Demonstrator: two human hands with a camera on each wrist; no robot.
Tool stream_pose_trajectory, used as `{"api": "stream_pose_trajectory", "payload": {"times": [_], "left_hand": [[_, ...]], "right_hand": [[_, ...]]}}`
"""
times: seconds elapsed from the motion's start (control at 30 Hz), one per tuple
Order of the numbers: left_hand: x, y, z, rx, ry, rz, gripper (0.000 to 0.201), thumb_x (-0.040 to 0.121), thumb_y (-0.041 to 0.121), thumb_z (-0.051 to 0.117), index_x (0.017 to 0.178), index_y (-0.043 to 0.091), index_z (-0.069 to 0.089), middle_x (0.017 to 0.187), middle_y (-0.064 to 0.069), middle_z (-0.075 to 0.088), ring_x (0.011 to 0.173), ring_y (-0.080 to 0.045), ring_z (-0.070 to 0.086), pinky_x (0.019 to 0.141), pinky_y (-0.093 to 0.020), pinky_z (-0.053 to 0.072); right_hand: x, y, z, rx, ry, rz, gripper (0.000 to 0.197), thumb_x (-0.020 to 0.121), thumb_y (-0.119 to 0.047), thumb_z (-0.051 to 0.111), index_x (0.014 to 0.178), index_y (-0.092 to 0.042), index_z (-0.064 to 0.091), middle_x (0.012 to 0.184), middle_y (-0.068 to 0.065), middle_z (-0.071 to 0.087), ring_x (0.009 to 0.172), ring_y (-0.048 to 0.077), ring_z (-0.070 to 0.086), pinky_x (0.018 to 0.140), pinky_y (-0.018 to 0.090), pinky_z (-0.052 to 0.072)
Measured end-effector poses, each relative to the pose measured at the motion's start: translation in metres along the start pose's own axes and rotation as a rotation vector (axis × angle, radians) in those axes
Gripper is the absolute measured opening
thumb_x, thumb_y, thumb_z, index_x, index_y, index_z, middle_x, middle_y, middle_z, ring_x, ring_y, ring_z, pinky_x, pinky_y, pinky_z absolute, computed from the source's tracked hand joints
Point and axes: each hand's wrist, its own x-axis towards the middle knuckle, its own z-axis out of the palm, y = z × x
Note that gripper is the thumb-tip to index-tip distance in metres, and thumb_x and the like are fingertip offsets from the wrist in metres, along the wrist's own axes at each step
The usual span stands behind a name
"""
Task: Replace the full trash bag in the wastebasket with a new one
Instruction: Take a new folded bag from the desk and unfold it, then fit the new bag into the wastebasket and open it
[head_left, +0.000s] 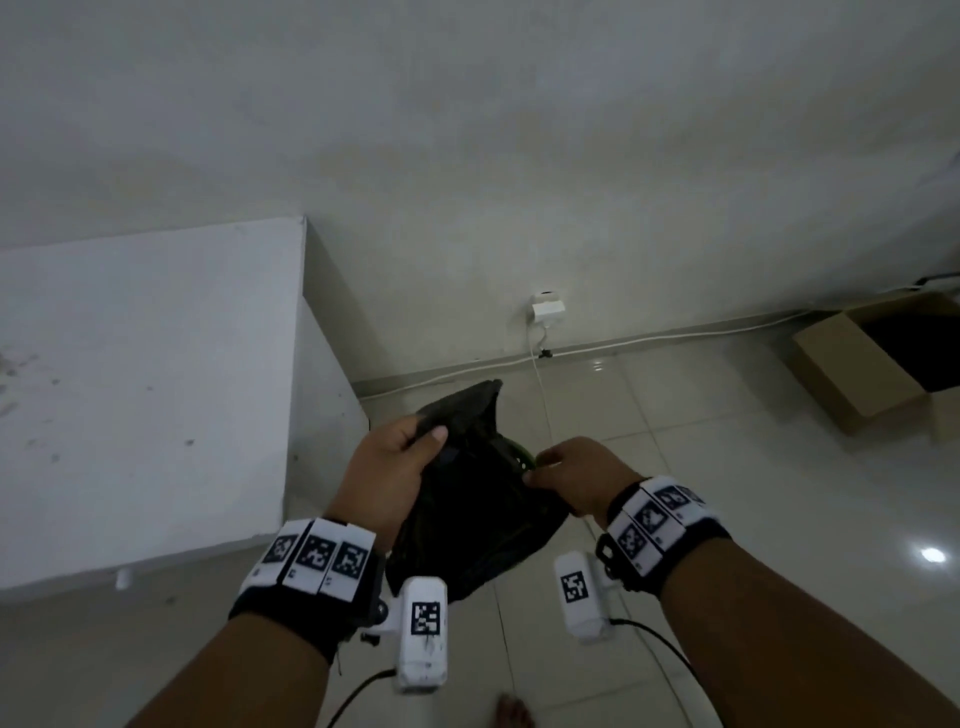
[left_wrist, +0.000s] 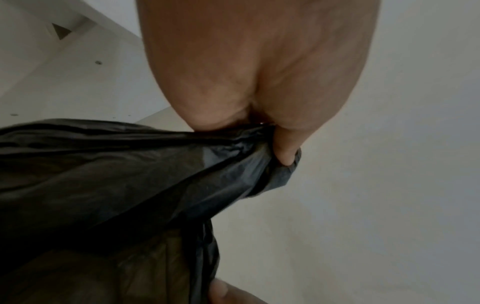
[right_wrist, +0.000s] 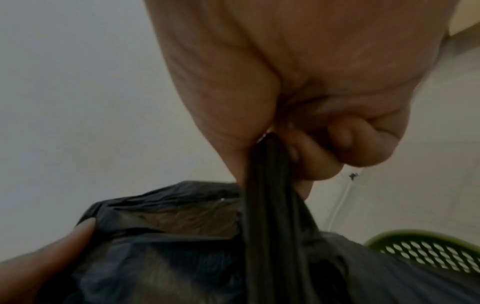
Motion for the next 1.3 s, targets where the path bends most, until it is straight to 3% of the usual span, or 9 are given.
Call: {"api": "stream_pose_trajectory", "payload": {"times": [0.07,0.23,0.33,0.5,0.7,0.87,0.97,1.1,1.3], "left_hand": [[0.009,-0.010,-0.009,0.135,0.051,0.046,0.019,0.088,0.016,0.062,0.102,0.022,0.074,0.101,-0.004,0.077,0.097,-0.027,0.071,0.095,-0.053,0.054],[0.022,-0.025,-0.017,0.026,0.181,-0.037,0.035,0.074,-0.002,0.053,0.102,0.019,0.057,0.102,-0.012,0.069,0.089,-0.026,0.066,0.077,-0.040,0.054],[0.027,-0.048,-0.013,-0.130,0.139,-0.053,0.031,0.078,0.012,0.067,0.108,0.017,0.060,0.100,-0.009,0.069,0.085,-0.021,0.067,0.074,-0.031,0.053],[0.047,-0.108,-0.012,0.231,0.211,0.113,0.011,0.090,0.033,0.070,0.090,0.024,0.075,0.084,0.004,0.075,0.082,-0.014,0.071,0.078,-0.037,0.058],[0.087,-0.195,-0.021,0.210,0.385,0.137,0.012,0.091,0.027,0.067,0.086,0.021,0.076,0.084,0.003,0.076,0.084,-0.018,0.071,0.083,-0.044,0.059],[0.128,-0.264,-0.026,-0.042,0.428,0.082,0.023,0.092,0.001,0.062,0.089,0.023,0.067,0.091,-0.003,0.073,0.088,-0.022,0.068,0.087,-0.037,0.054],[0.152,-0.307,-0.027,-0.128,0.386,0.076,0.033,0.088,-0.004,0.055,0.085,0.028,0.059,0.091,-0.005,0.069,0.087,-0.024,0.062,0.085,-0.040,0.049],[0.172,-0.350,-0.023,-0.087,0.297,0.078,0.038,0.086,-0.010,0.046,0.071,0.018,0.066,0.078,-0.008,0.066,0.078,-0.023,0.058,0.069,-0.030,0.047],[0.194,-0.402,-0.032,0.349,0.270,0.234,0.008,0.090,0.015,0.067,0.094,0.022,0.068,0.100,0.002,0.068,0.097,-0.017,0.063,0.086,-0.028,0.045]], "right_hand": [[0.010,0.005,0.009,0.134,-0.020,0.006,0.027,0.091,-0.024,0.067,0.101,-0.001,0.075,0.094,0.017,0.070,0.075,0.024,0.067,0.061,0.024,0.055],[0.041,0.042,0.016,0.563,0.167,0.152,0.016,0.082,0.003,0.066,0.087,-0.011,0.072,0.105,0.020,0.071,0.093,0.033,0.068,0.091,0.050,0.057],[0.052,0.058,0.026,0.768,0.207,0.092,0.029,0.084,0.017,0.047,0.093,0.002,0.069,0.093,0.021,0.067,0.081,0.032,0.063,0.073,0.040,0.057],[0.083,0.079,0.058,1.245,-0.030,0.097,0.045,0.077,-0.013,0.053,0.116,0.006,0.066,0.118,0.026,0.065,0.106,0.038,0.061,0.104,0.049,0.045],[0.140,0.113,0.101,0.537,0.176,-0.109,0.048,0.086,-0.040,0.070,0.089,0.008,0.069,0.090,0.033,0.068,0.076,0.030,0.069,0.072,0.041,0.054],[0.199,0.156,0.126,0.494,0.411,-0.174,0.029,0.088,-0.003,0.064,0.117,-0.007,0.064,0.109,0.008,0.073,0.099,0.020,0.068,0.093,0.034,0.053],[0.229,0.176,0.142,0.535,0.494,-0.232,0.032,0.081,0.010,0.055,0.095,-0.019,0.053,0.100,0.002,0.071,0.089,0.020,0.066,0.082,0.034,0.053],[0.263,0.199,0.164,0.426,0.474,-0.297,0.045,0.074,0.015,0.040,0.072,-0.018,0.071,0.087,0.007,0.073,0.083,0.024,0.068,0.078,0.034,0.056],[0.300,0.223,0.182,0.280,0.520,-0.313,0.029,0.089,-0.035,0.067,0.085,-0.009,0.078,0.085,0.006,0.076,0.085,0.012,0.069,0.077,0.026,0.049]]}}
